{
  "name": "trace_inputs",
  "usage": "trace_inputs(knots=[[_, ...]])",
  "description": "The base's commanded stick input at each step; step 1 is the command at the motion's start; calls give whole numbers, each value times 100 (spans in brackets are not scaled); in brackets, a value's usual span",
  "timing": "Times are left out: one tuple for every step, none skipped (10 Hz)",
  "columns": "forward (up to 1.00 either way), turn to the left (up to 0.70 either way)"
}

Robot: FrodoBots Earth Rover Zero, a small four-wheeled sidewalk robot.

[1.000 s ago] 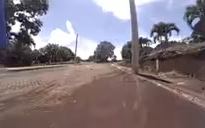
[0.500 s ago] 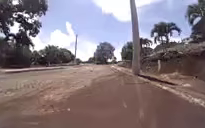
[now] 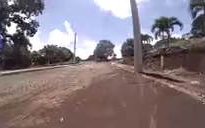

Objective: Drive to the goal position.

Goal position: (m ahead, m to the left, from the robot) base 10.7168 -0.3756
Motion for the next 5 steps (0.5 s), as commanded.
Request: trace_inputs(knots=[[50, 0], [50, 0], [50, 0], [50, 0], [50, 0]])
